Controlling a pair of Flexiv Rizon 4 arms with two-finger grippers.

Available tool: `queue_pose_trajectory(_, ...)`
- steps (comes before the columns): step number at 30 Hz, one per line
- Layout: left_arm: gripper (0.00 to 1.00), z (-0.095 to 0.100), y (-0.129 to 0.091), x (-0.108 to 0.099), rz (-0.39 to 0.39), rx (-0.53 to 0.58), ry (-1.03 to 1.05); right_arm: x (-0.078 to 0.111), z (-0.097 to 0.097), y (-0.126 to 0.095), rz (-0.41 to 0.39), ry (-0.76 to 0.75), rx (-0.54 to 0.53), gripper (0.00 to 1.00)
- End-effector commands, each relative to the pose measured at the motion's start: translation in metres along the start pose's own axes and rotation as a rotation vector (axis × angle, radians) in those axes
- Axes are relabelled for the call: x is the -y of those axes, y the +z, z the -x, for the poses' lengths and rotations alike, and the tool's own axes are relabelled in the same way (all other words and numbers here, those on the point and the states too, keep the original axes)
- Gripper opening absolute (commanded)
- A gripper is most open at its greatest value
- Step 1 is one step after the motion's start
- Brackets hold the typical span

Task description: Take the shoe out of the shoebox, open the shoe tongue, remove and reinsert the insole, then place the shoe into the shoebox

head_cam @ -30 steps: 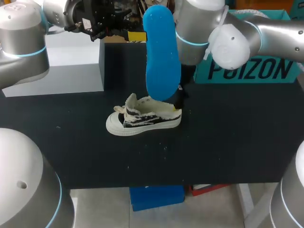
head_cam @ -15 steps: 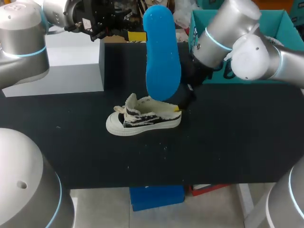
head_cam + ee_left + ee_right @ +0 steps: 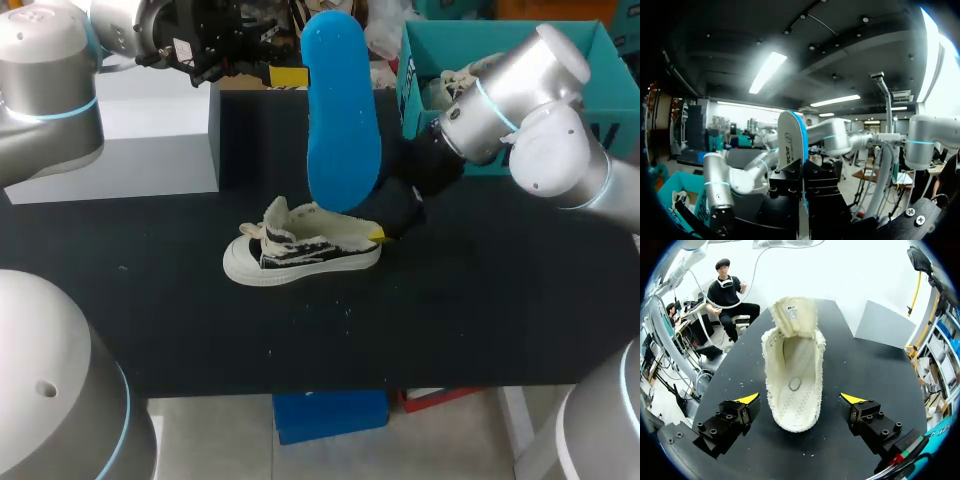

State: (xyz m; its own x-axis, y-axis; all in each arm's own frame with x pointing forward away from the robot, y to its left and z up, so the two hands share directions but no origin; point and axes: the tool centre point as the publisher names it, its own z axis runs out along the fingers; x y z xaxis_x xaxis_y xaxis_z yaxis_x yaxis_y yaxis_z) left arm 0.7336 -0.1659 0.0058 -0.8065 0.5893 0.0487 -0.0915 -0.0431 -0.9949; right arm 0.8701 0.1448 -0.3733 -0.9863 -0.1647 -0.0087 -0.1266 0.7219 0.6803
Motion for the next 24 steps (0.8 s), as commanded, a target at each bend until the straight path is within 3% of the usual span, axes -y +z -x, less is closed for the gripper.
queue_pose_trajectory(1, 0.00, 0.000, 0.002, 0.000, 0.002, 0.005, 0.001, 0.007, 0.000, 0.007, 0.115, 0.004, 0.011, 1.00)
queue_pose_trajectory(24, 0.00, 0.000, 0.002, 0.000, 0.002, 0.005, 0.001, 0.022, -0.001, 0.028, 0.263, 0.019, 0.028, 1.00)
